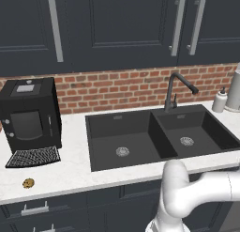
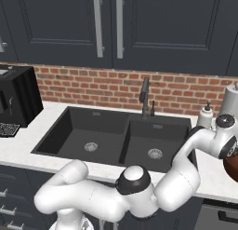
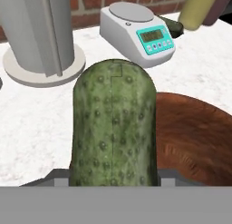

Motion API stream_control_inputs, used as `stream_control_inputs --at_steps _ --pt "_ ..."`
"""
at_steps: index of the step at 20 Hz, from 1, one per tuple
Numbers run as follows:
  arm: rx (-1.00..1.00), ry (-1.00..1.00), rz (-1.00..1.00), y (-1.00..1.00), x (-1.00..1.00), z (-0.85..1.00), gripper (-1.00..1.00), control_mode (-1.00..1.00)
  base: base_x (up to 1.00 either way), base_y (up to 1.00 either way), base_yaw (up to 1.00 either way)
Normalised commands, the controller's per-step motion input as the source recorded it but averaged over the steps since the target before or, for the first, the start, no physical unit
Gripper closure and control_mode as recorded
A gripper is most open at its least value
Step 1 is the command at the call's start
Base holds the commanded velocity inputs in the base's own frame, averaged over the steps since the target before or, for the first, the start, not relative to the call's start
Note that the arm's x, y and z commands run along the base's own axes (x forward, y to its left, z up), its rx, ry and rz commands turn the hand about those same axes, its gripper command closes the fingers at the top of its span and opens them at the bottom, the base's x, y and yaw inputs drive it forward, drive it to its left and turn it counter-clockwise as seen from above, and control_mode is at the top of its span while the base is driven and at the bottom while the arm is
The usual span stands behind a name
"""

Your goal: Pick the cucumber from the sink and place it in the bowl. Then pick the bowl and place it in the microwave. Then close the microwave door and press the start button.

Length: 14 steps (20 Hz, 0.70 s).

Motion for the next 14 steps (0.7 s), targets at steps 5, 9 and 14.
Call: stream_control_inputs --at_steps 5,9,14 --pt "0.01 0.00 0.02 -0.34 0.07 0.00 1.00 -1.00 0.00 0.00 0.00" --pt "0.00 0.00 0.02 -0.31 0.01 -0.05 1.00 -1.00 0.00 0.00 0.00" --pt "0.00 0.01 0.01 -0.10 0.02 -0.27 1.00 -1.00 0.00 0.00 0.00"
